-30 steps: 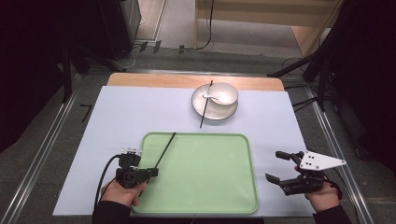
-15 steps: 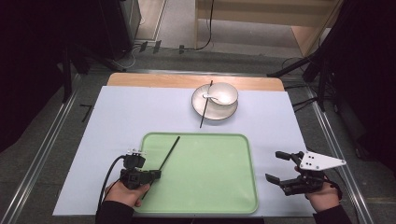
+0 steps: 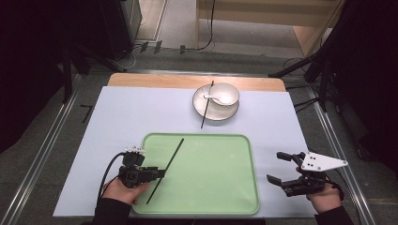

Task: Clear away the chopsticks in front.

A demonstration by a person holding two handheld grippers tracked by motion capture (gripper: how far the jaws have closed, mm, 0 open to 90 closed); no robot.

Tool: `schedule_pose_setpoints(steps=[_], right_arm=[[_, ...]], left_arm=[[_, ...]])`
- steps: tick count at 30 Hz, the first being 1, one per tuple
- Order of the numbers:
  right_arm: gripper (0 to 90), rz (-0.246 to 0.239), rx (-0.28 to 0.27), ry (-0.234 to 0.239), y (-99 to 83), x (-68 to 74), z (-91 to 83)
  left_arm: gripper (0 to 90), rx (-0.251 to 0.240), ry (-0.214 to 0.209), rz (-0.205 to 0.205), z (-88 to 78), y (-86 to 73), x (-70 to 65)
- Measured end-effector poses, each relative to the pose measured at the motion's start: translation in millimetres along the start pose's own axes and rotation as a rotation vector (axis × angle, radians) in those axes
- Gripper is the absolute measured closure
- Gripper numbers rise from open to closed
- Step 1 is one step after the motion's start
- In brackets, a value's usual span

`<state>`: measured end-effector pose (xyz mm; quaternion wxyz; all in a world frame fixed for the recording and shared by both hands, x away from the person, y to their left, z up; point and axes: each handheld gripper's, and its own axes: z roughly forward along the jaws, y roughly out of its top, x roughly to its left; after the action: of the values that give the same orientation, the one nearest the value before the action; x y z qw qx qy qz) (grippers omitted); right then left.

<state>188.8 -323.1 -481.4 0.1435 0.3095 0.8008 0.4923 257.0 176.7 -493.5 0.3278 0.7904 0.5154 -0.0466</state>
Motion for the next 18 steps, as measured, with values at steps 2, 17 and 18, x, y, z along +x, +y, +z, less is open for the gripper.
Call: schedule_pose_setpoints(steps=[2, 17, 18], right_arm=[[14.2, 0.004, 0.000, 0.002, -0.1, 0.0, 0.1], [14.2, 0.040, -0.009, 0.000, -4.7, 1.2, -5.7], [14.2, 0.043, -0.007, 0.004, -5.2, 1.5, -5.7]], left_arm=[[49.0, -0.009, -0.008, 0.014, -0.7, 4.3, 0.6], [32.7, -0.041, -0.051, 0.132, 11.7, 55.0, 5.6], [32.7, -0.041, -0.053, 0.145, 12.3, 59.7, 4.4]])
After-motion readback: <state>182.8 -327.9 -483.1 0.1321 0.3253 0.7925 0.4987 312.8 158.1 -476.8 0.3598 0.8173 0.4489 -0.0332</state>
